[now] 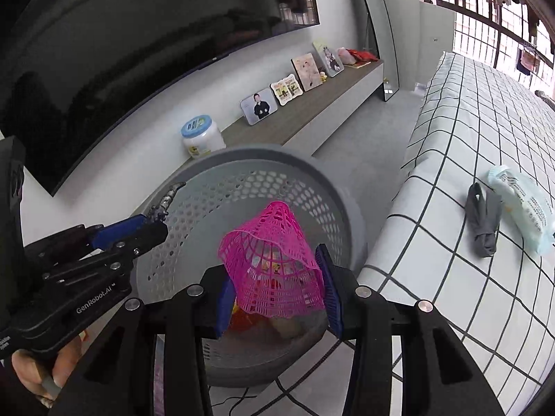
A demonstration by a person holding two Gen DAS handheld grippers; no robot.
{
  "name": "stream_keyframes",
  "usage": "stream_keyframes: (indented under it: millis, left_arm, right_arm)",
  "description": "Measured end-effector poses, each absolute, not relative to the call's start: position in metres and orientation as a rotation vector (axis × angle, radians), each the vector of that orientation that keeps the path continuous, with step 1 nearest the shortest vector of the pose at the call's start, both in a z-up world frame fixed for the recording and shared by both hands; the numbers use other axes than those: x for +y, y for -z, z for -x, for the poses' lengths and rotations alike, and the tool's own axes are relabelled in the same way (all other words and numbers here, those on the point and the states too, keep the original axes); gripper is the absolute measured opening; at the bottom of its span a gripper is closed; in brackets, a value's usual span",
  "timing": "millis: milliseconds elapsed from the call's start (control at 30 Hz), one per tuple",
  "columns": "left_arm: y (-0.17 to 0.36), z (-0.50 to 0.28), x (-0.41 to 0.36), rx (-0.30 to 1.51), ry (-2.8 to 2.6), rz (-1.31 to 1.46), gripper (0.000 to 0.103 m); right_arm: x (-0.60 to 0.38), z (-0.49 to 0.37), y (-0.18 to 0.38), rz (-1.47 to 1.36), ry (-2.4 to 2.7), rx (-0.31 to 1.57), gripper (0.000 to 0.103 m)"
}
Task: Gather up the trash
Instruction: 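Carry the shuttlecock and spiky toy over the grey basket with both grippers, then open both grippers to drop the shuttlecock and spiky toy into the basket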
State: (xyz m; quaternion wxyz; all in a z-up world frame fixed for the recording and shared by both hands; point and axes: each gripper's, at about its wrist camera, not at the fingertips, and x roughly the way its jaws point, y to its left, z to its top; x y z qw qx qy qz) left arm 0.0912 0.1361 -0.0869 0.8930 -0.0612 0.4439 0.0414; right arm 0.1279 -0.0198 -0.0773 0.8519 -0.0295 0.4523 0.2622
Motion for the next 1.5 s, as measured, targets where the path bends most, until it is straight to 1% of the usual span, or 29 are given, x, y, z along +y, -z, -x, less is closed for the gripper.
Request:
stream_keyframes:
  millis: [200,500,567,600,633,667,733,900,1233,1300,1367,1500]
  left_arm:
    - [0.098,-0.095,0.136,0.954,-0.091,0.132,0.026]
    - [0.102,-0.101,0.133,0.967,-0.091,0.13,0.027]
    - [0.102,-0.101,0.133,0.97,-0.095,0.131,0.027]
    - [0.102,-0.101,0.134,0.968,-0.098,0.132,0.027]
    - [0.101,-0.1,0.134,0.966,-0.101,0.133,0.027]
    - [0.101,-0.1,0.135,0.967,-0.102,0.134,0.027]
    - [0.101,-0.099,0.136,0.968,-0.105,0.132,0.028]
    - [0.099,-0.097,0.139,0.966,-0.116,0.136,0.033]
    - [0.096,-0.091,0.141,0.956,-0.125,0.136,0.041]
    - [0.094,-0.089,0.141,0.949,-0.128,0.137,0.052]
    - [0.091,-0.086,0.141,0.938,-0.131,0.138,0.059]
    - [0.087,-0.083,0.143,0.928,-0.137,0.136,0.061]
  right_arm:
    - [-0.02,-0.128,0.086,0.059,-0.563,0.974,0.042]
    - [-0.02,-0.124,0.089,0.062,-0.58,0.971,0.042]
    - [-0.019,-0.124,0.089,0.064,-0.58,0.966,0.044]
    - [-0.02,-0.124,0.089,0.064,-0.58,0.965,0.047]
    - [-0.02,-0.124,0.089,0.06,-0.58,0.963,0.052]
    - [-0.021,-0.124,0.088,0.054,-0.58,0.96,0.054]
    - [-0.024,-0.123,0.086,0.045,-0.576,0.955,0.055]
    - [-0.025,-0.122,0.086,0.041,-0.573,0.959,0.055]
    - [-0.025,-0.122,0.086,0.03,-0.564,0.961,0.056]
    - [-0.025,-0.121,0.086,0.031,-0.563,0.96,0.056]
    - [-0.025,-0.122,0.086,0.031,-0.562,0.959,0.056]
    - [-0.027,-0.12,0.085,0.03,-0.559,0.953,0.056]
